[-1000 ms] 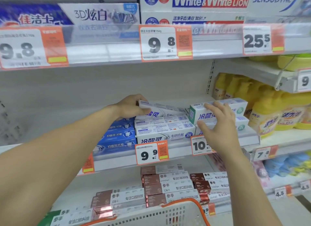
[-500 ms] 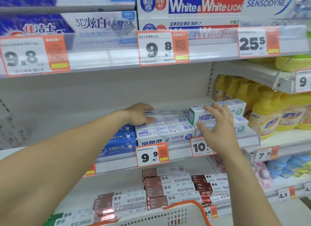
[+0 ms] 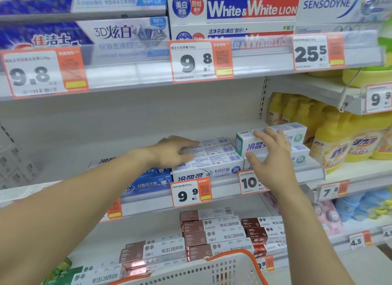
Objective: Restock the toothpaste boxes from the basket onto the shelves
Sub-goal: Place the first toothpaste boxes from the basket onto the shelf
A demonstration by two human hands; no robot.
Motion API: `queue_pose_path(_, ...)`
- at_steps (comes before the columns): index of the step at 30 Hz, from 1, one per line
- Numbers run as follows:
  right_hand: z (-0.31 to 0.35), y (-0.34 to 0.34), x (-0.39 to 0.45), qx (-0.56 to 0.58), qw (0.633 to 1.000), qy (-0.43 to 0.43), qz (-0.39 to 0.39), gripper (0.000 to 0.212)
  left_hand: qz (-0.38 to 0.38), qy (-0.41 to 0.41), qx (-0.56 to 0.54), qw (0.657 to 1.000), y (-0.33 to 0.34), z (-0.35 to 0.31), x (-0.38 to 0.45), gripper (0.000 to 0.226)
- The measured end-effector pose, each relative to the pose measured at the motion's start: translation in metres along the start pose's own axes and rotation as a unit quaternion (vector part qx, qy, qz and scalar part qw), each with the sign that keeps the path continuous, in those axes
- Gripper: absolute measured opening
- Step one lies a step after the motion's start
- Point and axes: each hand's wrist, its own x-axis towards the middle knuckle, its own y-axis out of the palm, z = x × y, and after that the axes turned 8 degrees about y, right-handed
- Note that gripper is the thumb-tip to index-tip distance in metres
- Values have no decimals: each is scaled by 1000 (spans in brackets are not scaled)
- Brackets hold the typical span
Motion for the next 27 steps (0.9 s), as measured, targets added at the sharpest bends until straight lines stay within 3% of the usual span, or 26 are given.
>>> queue_pose_path(6,2,-1,-2,-15,1000,3,9,57,2,15,44,999,3,-11,-7,48)
queue_pose_path(7,3,-2,-4,-6,1000,1,-3,57,-28,18,40,999,2,-15,-10,48)
queue_pose_path(9,9,-5,-9,19,997,-28,-63,50,-157,56,1,986,5,-31,-23,50)
queue_pose_path(11,19,-7,-17,42,988,-63,-138,35,-299,119,-50,946,12,-56,-51,38)
queue_pose_path(12,25,-5,-24,50,984,-76,-152,27,-344,145,-67,925,19,-69,-70,28)
queue_pose_path(14,38,6,-45,64,987,-103,-109,15,-370,168,-92,909,46,-84,-112,14)
queue_pose_path(16,42,27,-80,65,992,-109,-2,11,-325,140,-133,926,94,-80,-154,11)
queue_pose_path(18,32,54,-126,18,986,-82,144,10,-221,55,-176,958,158,-64,-196,11)
queue_pose_path(20,11,83,-176,-67,952,-49,296,9,-75,-35,-210,974,228,-42,-238,13)
queue_pose_path(22,-13,108,-226,-136,898,-14,419,10,58,-112,-234,964,290,-22,-277,13)
queue_pose_path(24,-39,128,-270,-168,861,51,477,10,146,-183,-243,941,335,-11,-309,24)
queue_pose_path(27,-77,153,-335,-191,820,172,512,13,211,-232,-255,914,376,-5,-332,44)
